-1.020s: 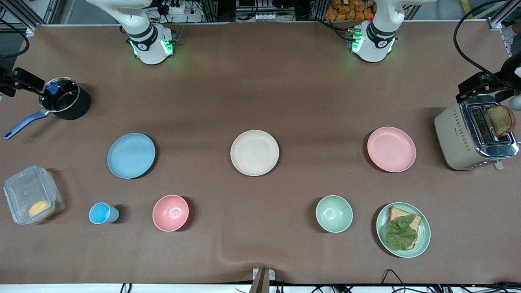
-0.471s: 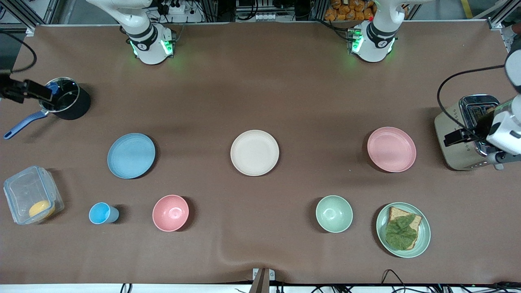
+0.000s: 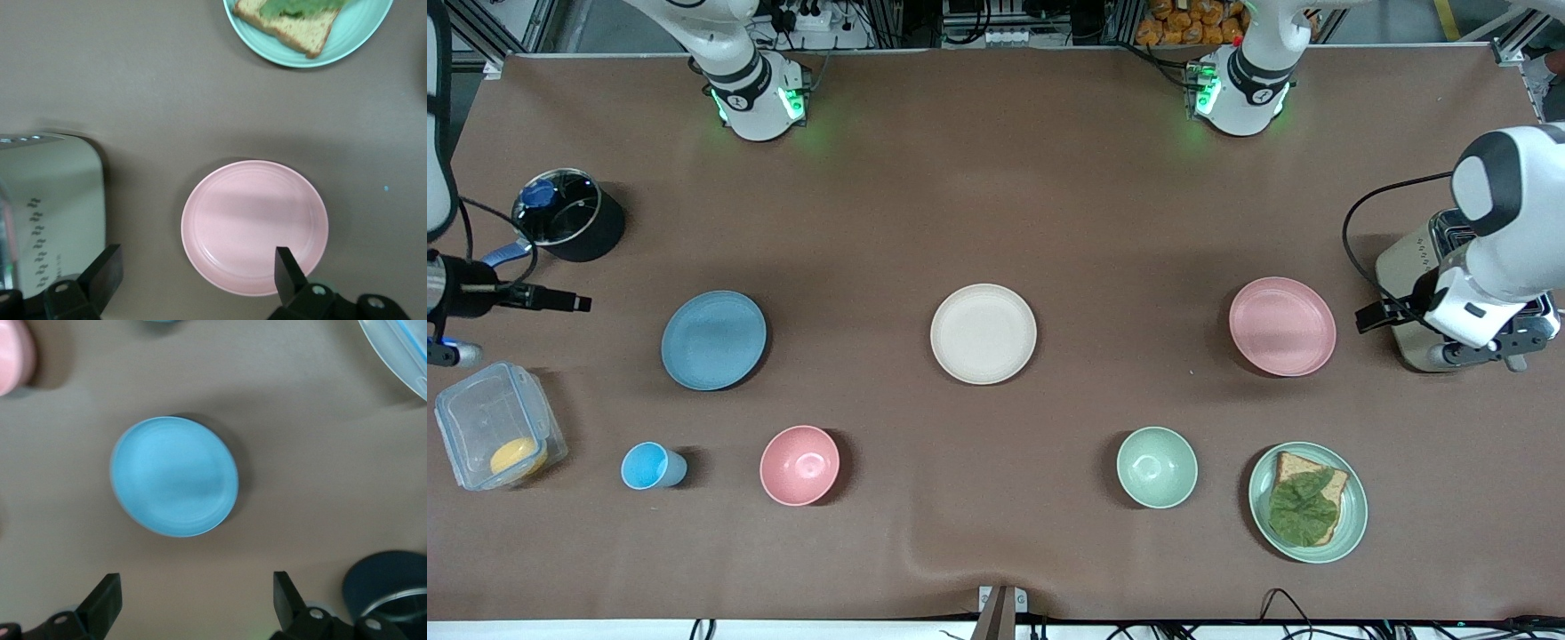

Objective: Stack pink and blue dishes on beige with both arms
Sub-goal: 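Reach the right gripper to the blue plate while the left gripper reaches pink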

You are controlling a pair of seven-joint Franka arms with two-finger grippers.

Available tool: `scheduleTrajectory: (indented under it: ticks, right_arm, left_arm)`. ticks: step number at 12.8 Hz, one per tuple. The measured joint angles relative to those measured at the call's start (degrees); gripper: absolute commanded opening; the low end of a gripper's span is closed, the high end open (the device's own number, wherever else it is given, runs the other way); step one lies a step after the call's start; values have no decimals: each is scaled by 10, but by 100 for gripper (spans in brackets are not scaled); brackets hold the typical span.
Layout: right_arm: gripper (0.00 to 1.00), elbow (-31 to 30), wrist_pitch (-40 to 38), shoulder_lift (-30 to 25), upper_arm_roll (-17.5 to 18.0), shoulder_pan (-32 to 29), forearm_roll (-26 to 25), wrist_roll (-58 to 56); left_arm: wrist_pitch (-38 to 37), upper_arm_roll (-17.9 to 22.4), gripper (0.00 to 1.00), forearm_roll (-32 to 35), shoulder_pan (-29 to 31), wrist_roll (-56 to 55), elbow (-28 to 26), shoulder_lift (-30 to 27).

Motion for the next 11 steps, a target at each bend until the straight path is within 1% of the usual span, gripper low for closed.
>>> scheduleTrajectory:
  ticks: [2,4,6,9,11]
  right_arm:
    - [100,-9,30,35,0,-15,9,-22]
    - [100,-14,59,63,5,-13,12,-23]
    - [100,-42,115,76,10,-5,12,-25]
    - [100,-117,191,70,8,-6,12,-71]
    - [100,-171,267,66,5,-20,12,-107]
  left_arm:
    - [83,0,100,0,16,1,-61,1]
    - [126,1,100,0,27,3,-98,6]
    - [154,1,100,0,33,3,-108,23]
    - [192,0,100,0,54,5,-110,70]
    - [228,0,100,0,67,10,-111,107]
